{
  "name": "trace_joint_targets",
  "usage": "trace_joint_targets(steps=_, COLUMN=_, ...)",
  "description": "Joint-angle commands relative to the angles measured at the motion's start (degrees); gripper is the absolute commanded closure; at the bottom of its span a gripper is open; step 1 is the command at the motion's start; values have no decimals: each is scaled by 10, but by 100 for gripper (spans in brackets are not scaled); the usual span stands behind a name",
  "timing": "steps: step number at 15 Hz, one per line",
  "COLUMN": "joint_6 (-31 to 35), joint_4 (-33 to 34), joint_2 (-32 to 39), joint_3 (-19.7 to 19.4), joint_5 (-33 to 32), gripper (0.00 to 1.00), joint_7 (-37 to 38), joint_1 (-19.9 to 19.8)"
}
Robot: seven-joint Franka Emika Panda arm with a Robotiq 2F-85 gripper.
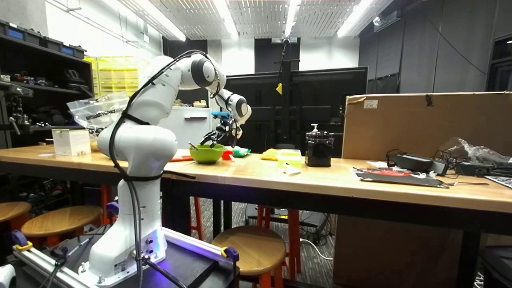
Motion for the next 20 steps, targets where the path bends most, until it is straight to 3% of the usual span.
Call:
trace_joint_targets(steps=1, joint_6=1, joint_4=6, joint_2=-12, joint_3=0, joint_5=-22, gripper=0, joint_7=-11, joint_1=-1)
trace_joint_targets(steps=7, joint_6=71, joint_4=22, joint_2=-19, joint_3=-2, joint_5=-91, gripper=0, joint_7=-39, joint_1=0)
trace_joint_targets(steps=14, joint_6=220, joint_4=3, joint_2=-55, joint_3=-2, joint_5=-149, gripper=0, joint_7=-109, joint_1=-17)
trace_joint_targets(steps=20, joint_6=306, joint_4=-3, joint_2=-94, joint_3=-5, joint_5=-223, gripper=0, joint_7=-169, joint_1=-31)
